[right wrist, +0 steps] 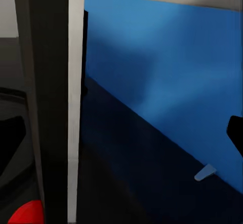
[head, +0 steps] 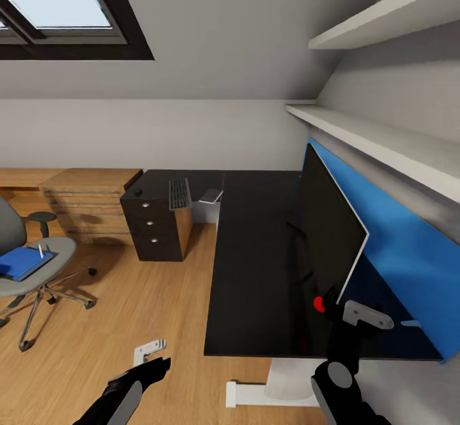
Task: In the bedroom, organize the workspace by keeping the computer under the desk, ensuring the monitor is on the desk, placing the keyboard on the desk next to the monitor, placing the mouse on the desk next to the keyboard, moving the folder from the swivel chair onto the desk next to the mouse, stacking the notebook on top of the folder with the pen on top of the notebook, and positioning the swivel chair next to the desk.
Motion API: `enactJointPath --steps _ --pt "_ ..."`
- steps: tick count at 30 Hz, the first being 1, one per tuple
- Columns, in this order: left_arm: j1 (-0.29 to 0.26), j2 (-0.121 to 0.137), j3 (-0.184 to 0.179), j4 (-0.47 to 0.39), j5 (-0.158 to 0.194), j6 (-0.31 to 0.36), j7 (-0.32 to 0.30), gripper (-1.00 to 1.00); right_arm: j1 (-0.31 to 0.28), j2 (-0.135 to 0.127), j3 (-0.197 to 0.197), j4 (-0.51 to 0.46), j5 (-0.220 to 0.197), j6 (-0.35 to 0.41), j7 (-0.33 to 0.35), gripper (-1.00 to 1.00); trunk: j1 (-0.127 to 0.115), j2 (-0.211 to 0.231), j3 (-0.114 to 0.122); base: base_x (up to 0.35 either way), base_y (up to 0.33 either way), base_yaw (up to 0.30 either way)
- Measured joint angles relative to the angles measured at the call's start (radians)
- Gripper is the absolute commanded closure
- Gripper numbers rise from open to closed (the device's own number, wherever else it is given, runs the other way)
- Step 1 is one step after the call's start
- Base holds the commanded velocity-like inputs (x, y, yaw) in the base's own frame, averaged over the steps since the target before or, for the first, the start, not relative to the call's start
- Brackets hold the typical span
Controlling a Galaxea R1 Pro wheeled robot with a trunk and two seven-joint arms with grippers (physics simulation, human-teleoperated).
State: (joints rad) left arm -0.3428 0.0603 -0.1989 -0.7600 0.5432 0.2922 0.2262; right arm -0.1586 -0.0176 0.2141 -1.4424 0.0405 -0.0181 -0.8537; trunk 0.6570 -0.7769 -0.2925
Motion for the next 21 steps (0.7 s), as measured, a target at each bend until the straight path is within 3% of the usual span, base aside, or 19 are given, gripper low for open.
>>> enactJointPath --steps 3,7,8,9,13,18,21 --pt "0.000 0.029 0.017 -0.021 0.006 -0.101 -0.001 -1.00 0.000 0.000 0.000 0.000 0.000 0.000 0.001 -1.00 0.000 0.000 0.000 -0.002 -0.003 0.000" --pt "0.000 0.057 0.024 -0.079 0.011 -0.147 -0.002 -1.00 0.000 0.000 0.001 0.000 0.000 0.000 0.001 -1.00 0.000 0.000 0.000 0.000 -0.001 0.000" --pt "0.000 0.065 0.026 -0.115 0.011 -0.155 -0.002 -1.00 0.000 0.000 0.001 0.000 0.000 0.000 0.001 -1.00 0.000 0.000 0.000 0.000 0.000 0.000" --pt "0.016 0.089 0.031 -0.221 0.012 -0.161 -0.002 -1.00 0.000 0.000 0.002 0.000 0.000 0.000 0.001 -1.00 0.000 0.000 0.000 0.000 0.000 0.000" --pt "0.089 0.127 0.032 -0.393 0.026 -0.151 -0.002 -1.00 0.000 0.000 0.003 0.000 0.000 0.001 0.000 -1.00 0.000 0.000 0.000 0.000 0.000 0.000" --pt "0.198 0.150 0.033 -0.602 0.083 -0.115 -0.001 -1.00 0.000 0.000 0.002 -0.001 0.000 0.000 0.000 -1.00 0.000 0.000 0.000 0.000 0.000 0.000" --pt "0.212 0.152 0.032 -0.627 0.088 -0.110 0.000 -1.00 0.000 0.000 0.002 -0.001 0.000 0.000 0.000 -1.00 0.000 0.000 0.000 0.000 -0.031 0.000"
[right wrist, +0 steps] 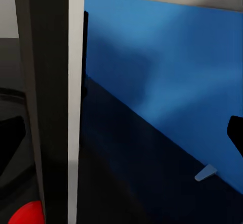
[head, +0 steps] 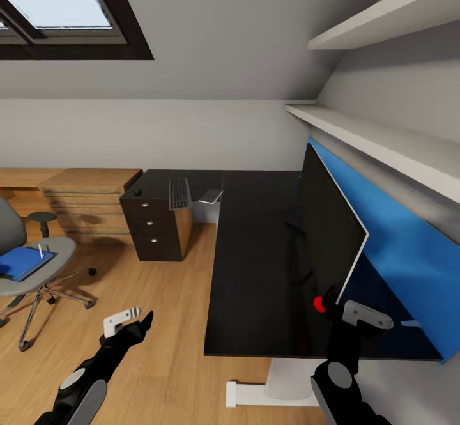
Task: In the bedroom, organize the workspace by keeping the computer under the desk, ensuring the monitor is on the desk, placing the keyboard on the desk next to the monitor, placing the mouse on the desk next to the keyboard, moving the folder from the swivel chair onto the desk next to the mouse, stacking the notebook on top of the folder with the pen on top of the notebook, and positioning the swivel chair next to the desk.
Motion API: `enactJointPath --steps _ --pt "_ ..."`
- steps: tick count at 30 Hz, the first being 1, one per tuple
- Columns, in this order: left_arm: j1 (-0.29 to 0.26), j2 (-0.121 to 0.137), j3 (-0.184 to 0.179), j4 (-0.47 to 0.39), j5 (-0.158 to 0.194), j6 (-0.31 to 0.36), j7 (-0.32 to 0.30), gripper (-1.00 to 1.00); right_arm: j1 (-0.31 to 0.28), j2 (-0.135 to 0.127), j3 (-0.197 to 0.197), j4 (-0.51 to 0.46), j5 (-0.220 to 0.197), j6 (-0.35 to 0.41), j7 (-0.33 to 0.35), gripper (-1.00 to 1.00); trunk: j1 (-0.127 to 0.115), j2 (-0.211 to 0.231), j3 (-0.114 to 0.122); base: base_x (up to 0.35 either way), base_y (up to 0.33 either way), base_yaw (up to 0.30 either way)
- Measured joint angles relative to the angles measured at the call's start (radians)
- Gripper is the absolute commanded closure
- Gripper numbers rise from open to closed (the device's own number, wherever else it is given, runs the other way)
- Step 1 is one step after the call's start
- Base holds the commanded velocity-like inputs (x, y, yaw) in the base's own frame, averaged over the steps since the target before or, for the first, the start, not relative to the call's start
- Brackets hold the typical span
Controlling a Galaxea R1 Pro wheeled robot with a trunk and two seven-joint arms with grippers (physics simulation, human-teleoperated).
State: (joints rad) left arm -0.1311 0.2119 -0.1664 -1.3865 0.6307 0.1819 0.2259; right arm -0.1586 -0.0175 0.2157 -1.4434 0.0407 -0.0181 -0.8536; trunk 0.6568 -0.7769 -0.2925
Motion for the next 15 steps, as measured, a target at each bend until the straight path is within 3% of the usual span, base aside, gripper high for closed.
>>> enactJointPath --steps 11,15 --pt "0.009 -0.003 -0.005 -0.014 0.003 0.005 0.001 -1.00 0.000 0.000 0.000 -0.001 0.000 0.000 0.000 -1.00 0.000 0.000 0.000 0.000 -0.250 0.000" --pt "0.009 -0.003 -0.006 -0.013 0.004 0.006 0.001 -1.00 0.000 0.000 0.000 0.000 0.000 0.000 0.000 -1.00 0.000 0.000 0.000 0.000 -0.093 0.000"
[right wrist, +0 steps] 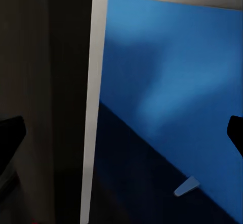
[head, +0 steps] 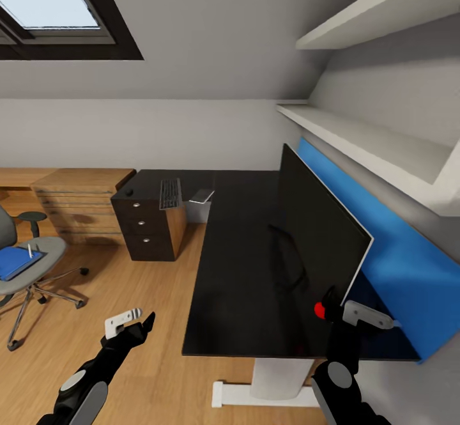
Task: In the bedroom, organize the workspace by keeping the computer under the desk, ensuring the monitor is on the desk, placing the keyboard on the desk next to the monitor, placing the mouse on the desk next to the keyboard, moving the folder from the swivel chair onto the desk next to the mouse, stacking the notebook on top of the folder with the pen on top of the notebook, and positioning the swivel chair next to the desk.
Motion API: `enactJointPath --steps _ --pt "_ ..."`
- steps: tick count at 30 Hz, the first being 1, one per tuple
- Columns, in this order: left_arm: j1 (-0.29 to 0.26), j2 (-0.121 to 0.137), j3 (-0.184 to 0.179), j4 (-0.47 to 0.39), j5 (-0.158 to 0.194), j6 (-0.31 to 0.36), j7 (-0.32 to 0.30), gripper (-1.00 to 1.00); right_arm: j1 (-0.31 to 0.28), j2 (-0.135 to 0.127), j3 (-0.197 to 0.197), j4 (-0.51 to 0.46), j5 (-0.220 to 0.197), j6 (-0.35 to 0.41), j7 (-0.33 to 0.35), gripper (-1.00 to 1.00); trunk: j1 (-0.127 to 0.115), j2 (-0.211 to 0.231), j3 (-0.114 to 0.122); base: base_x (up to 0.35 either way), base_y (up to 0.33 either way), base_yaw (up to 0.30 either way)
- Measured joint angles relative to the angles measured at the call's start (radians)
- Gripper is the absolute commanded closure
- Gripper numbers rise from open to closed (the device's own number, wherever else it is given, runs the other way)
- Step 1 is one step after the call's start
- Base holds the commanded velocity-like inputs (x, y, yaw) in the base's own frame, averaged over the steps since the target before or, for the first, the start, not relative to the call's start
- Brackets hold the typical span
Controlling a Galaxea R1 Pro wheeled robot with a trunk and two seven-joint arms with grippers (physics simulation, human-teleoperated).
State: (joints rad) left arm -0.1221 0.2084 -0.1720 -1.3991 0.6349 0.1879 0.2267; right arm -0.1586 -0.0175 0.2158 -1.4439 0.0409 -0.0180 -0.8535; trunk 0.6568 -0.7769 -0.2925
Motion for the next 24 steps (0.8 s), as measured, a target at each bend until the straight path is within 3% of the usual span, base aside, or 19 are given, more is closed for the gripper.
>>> enactJointPath --steps 16,24 --pt "0.000 0.004 0.000 0.002 0.004 -0.001 -0.001 -1.00 0.000 0.000 0.001 0.001 -0.001 0.000 0.001 -1.00 0.000 0.000 0.000 -0.005 -0.006 0.000" --pt "0.000 0.004 0.002 0.005 0.005 -0.001 0.000 -1.00 0.000 0.000 0.000 0.002 -0.002 0.000 0.002 -1.00 0.001 0.000 0.000 -0.249 0.060 0.000"
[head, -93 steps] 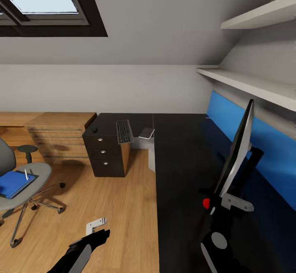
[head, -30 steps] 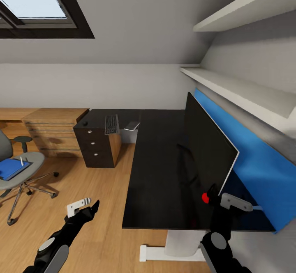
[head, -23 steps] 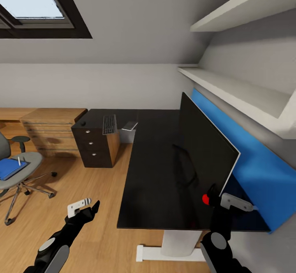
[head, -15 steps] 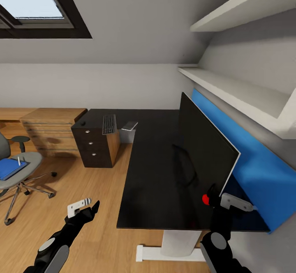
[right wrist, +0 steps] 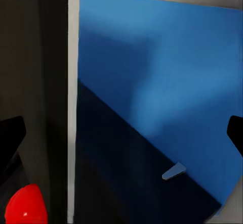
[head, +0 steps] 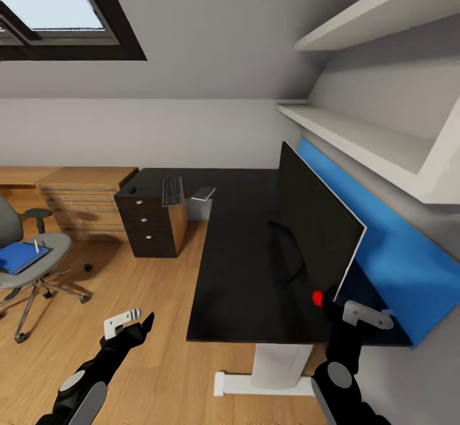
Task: In the bedroom, organize the workspace by keeping the computer under the desk, ensuring the monitor is on the desk, placing the keyboard on the desk next to the monitor, placing the mouse on the desk next to the keyboard, moving the folder from the swivel chair onto the desk next to the mouse, stacking the notebook on top of the folder with the pen on top of the notebook, and positioning the swivel chair next to the desk.
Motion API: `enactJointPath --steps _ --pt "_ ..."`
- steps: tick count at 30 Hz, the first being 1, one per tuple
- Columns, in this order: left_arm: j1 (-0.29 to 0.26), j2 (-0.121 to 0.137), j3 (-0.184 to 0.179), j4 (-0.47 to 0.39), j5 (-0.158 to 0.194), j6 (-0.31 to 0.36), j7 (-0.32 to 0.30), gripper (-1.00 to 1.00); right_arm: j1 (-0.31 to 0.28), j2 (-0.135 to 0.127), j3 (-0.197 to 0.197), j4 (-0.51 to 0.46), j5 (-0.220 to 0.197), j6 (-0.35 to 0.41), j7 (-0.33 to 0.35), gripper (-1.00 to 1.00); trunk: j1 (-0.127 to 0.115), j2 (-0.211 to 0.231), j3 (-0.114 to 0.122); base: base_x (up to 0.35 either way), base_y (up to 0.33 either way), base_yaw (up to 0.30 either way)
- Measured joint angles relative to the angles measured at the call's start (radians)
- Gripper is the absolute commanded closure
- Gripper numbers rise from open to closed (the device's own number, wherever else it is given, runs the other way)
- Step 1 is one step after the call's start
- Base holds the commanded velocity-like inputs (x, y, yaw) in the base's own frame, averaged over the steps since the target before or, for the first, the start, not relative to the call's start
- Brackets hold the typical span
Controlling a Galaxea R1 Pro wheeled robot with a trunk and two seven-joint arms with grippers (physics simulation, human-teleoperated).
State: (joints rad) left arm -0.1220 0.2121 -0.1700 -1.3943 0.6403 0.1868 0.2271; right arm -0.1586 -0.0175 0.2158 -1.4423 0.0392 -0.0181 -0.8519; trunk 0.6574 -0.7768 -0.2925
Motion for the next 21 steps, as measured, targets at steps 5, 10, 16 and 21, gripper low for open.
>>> enactJointPath --steps 5,10,16,21 --pt "0.000 0.000 0.001 0.033 0.001 0.000 0.000 -1.00 0.000 0.000 0.000 0.000 0.000 0.000 -0.002 -1.00 0.000 0.000 0.000 -0.320 0.079 0.000" --pt "0.000 -0.004 -0.001 0.130 -0.004 0.001 -0.001 -1.00 0.000 0.000 0.000 0.024 -0.003 0.001 -0.002 -1.00 0.000 0.000 0.000 -0.326 0.117 0.000" --pt "0.000 -0.003 -0.001 0.250 -0.004 -0.001 -0.002 -1.00 0.004 0.003 0.001 0.071 -0.003 0.002 -0.003 -1.00 0.000 0.000 0.000 -0.310 0.181 0.000" --pt "0.000 -0.011 -0.123 0.553 -0.005 -0.020 -0.008 -1.00 0.054 0.002 0.001 0.369 -0.087 -0.290 0.003 -1.00 0.000 0.000 0.000 -0.296 0.203 0.000"
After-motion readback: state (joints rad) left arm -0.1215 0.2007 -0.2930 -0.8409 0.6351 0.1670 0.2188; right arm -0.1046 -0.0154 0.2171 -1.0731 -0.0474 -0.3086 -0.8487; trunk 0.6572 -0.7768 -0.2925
